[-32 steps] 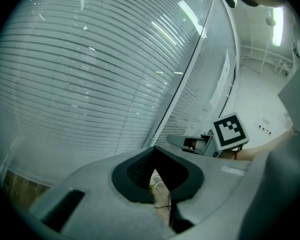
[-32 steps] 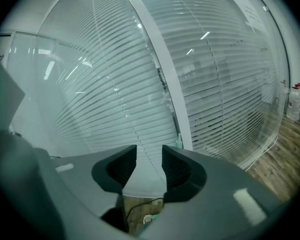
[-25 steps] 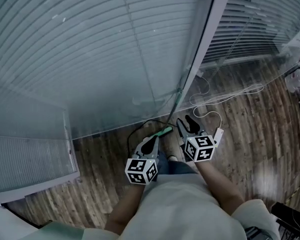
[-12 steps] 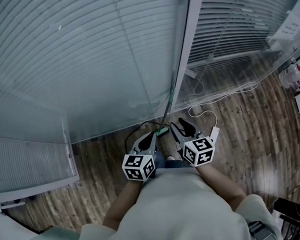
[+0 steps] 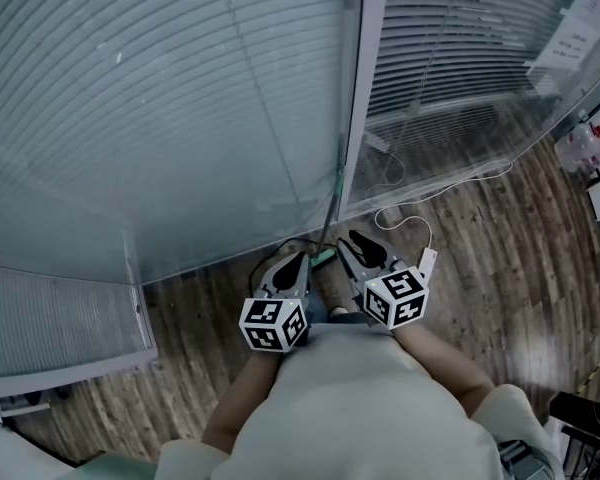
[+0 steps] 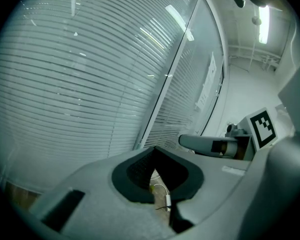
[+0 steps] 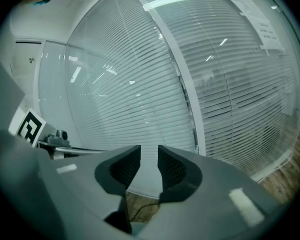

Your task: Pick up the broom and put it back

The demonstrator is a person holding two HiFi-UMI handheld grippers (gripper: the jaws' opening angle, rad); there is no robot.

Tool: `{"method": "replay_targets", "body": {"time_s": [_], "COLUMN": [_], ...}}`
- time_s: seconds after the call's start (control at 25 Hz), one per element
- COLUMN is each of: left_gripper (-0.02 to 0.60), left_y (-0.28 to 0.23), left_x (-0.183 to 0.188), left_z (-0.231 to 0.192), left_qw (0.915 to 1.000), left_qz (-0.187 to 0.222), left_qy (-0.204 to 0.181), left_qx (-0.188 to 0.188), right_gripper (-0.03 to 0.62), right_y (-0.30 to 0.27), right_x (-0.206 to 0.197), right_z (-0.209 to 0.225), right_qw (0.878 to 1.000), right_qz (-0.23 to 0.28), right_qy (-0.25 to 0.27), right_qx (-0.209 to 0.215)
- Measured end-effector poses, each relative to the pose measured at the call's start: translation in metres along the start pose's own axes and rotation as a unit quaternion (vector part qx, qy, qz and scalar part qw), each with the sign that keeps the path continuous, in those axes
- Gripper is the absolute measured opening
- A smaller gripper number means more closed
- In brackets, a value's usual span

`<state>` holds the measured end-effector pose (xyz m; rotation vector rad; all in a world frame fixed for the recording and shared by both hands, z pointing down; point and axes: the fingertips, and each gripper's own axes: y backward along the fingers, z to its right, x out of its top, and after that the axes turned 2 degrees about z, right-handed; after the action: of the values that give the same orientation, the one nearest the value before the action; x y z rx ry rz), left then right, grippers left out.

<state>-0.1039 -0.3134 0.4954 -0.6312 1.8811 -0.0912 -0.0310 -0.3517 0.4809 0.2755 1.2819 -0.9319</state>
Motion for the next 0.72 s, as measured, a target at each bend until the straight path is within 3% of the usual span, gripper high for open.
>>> {"method": "replay_targets", "body": {"time_s": [0.2, 0.72], "left_gripper": [0.006, 0.006], "left_y": [0.0032, 0.0037], "left_x": [-0.0015, 0.0009], "left_z": [0.0021, 0.0096], "left_qw": [1.0, 0.9999], "left_qz": [0.002, 0.008], "left_qy": [-0.002, -0.01], "left_qx": [0.003, 0.002], "right_gripper": [0.006, 0.006], "right_y": [0.0046, 0.0095], "right_x": [-0.0015, -0.0016], "right_z": [-0.0022, -0.0012], "right_qw": [1.0, 0.999], "right_qz": [0.002, -0.005], "right_qy": [0.011, 0.032], "right_qx": [0.0, 0.001]}}
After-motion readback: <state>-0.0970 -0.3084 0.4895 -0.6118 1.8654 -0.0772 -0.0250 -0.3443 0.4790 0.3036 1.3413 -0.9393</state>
